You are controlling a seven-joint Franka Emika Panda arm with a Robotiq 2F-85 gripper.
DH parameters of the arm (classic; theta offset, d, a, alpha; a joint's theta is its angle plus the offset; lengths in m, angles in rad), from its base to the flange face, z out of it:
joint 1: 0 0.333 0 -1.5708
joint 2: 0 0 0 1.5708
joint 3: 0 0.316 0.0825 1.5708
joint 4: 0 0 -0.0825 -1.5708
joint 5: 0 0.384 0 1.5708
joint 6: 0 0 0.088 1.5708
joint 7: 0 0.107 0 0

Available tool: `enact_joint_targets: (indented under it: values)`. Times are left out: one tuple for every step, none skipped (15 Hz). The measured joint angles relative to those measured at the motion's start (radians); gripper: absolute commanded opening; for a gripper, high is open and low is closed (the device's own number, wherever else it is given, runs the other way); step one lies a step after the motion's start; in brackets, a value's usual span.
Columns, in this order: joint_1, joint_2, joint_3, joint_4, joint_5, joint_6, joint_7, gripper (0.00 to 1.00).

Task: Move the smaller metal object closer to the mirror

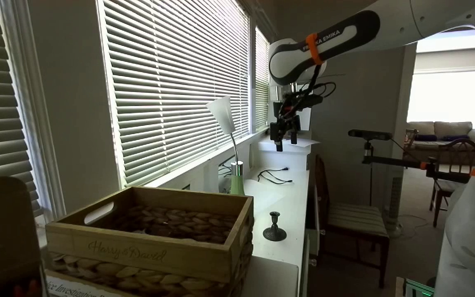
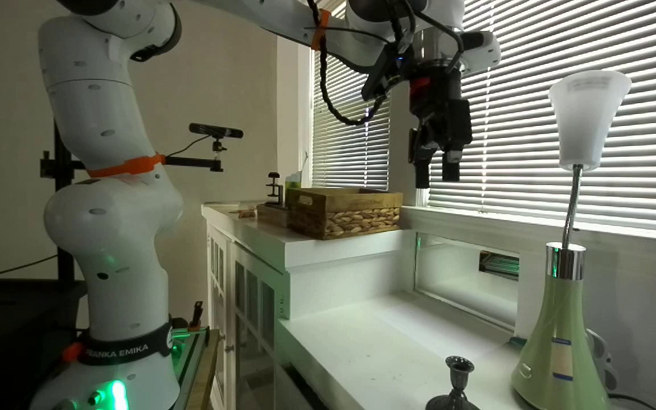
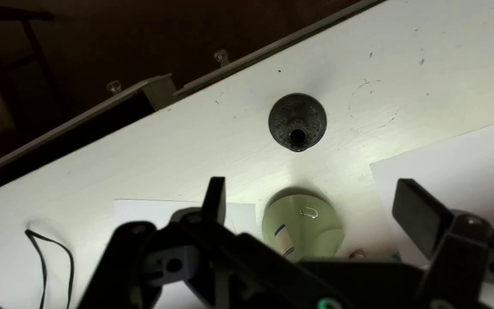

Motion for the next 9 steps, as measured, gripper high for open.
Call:
enact_joint_targets:
  values:
    - [0.0,0.007,-0.001,-0.01,-0.009,0.03,-0.002,1.0]
    - [0.0,0.016,-0.002,-0.027,-0.013,0.066,-0.006,1.0]
    - [0.0,0.027,-0.004,-0.049,-0.013,0.11,-0.008,1.0]
    - [0.0,0.037,-0.008,-0.076,-0.013,0.157,-0.009,1.0]
    - [0.0,0.049,-0.014,-0.105,-0.009,0.207,-0.011,1.0]
    - [0.0,0.06,-0.023,-0.134,0.005,0.255,-0.022,1.0]
    - [0.0,0.072,-0.033,-0.162,0.016,0.316,-0.04,1.0]
    - [0.0,0.084,-0.045,-0.19,0.028,0.382,-0.06,1.0]
    - [-0.001,0.094,-0.056,-0.214,0.041,0.442,-0.08,1.0]
